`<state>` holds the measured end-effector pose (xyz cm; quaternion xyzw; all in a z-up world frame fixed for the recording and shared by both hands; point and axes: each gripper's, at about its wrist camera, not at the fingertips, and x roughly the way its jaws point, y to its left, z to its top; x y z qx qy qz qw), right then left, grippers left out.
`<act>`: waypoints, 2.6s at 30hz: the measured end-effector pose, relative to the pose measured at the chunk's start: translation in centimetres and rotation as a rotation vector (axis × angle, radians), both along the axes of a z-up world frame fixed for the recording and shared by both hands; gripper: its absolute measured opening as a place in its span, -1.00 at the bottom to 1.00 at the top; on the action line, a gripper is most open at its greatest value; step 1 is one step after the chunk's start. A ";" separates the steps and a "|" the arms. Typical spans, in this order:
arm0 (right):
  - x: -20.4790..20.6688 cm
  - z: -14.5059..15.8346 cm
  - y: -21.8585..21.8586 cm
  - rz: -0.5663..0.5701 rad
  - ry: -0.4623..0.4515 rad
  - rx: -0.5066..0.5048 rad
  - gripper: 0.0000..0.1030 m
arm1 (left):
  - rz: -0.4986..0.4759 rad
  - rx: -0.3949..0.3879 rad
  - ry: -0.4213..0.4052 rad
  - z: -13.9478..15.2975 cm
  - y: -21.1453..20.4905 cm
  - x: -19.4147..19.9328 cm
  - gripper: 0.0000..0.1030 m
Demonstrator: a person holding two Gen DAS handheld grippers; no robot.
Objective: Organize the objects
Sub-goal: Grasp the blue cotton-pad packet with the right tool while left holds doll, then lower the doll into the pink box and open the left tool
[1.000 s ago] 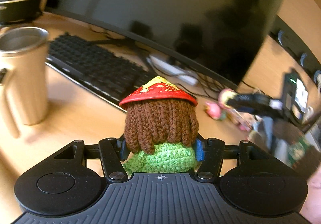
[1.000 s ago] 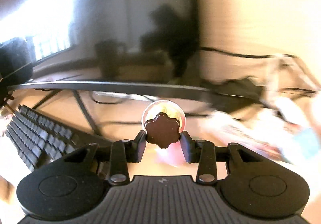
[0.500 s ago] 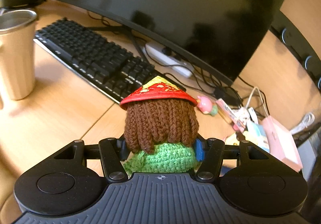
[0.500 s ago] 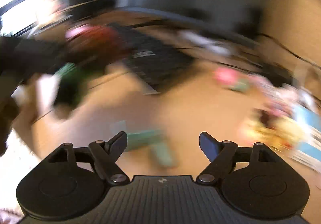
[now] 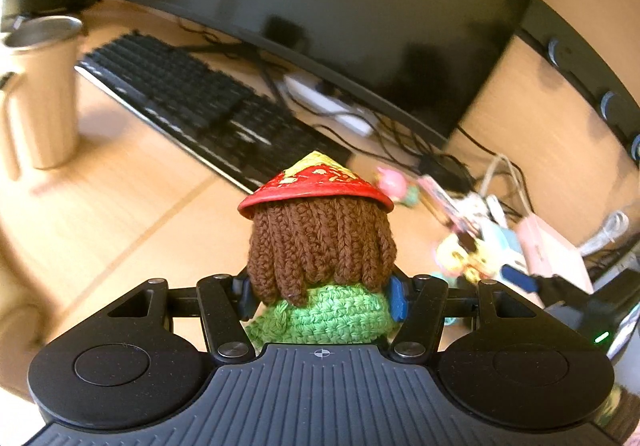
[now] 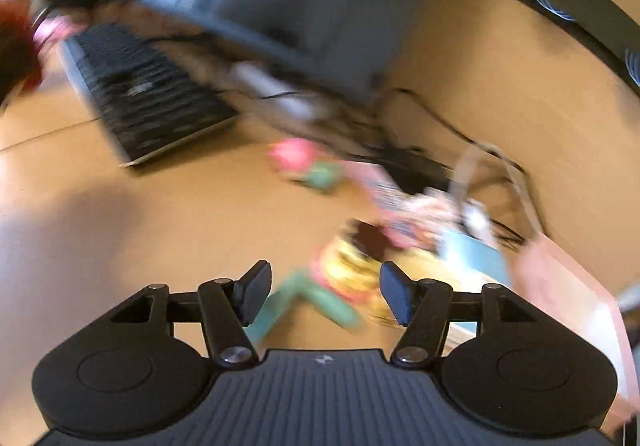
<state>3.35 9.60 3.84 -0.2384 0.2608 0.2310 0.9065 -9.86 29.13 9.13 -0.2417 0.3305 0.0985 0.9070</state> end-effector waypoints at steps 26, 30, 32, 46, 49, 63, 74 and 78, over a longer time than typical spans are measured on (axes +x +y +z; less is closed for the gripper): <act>8.2 1.2 -11.4 -0.314 0.357 0.239 -0.06 | -0.509 0.077 0.177 -3.1 -10.0 4.0 0.24; 1.4 4.8 -16.6 -0.309 0.324 0.282 -0.07 | -0.615 0.041 0.165 -2.7 -13.6 6.0 0.24; -1.5 7.0 -20.5 -0.339 0.286 0.294 -0.06 | -0.650 0.004 0.137 -1.4 -15.7 7.4 0.24; -8.4 10.2 -31.8 -0.445 0.088 0.306 -0.06 | -0.574 -0.025 -0.104 2.1 -33.1 24.3 0.28; -7.9 9.3 -32.2 -0.430 0.110 0.320 -0.06 | -0.536 0.017 -0.041 -1.2 -35.0 26.6 0.29; -4.0 6.7 -33.9 -0.373 0.159 0.304 -0.06 | -0.610 0.367 0.080 -4.0 -33.9 23.2 0.31; 2.9 8.8 -31.2 -0.407 0.063 0.323 -0.06 | -0.691 0.262 0.040 -1.5 -31.6 22.3 0.31; 3.8 9.3 -30.5 -0.447 0.027 0.332 -0.06 | -0.682 0.312 0.029 -1.6 -32.7 22.9 0.31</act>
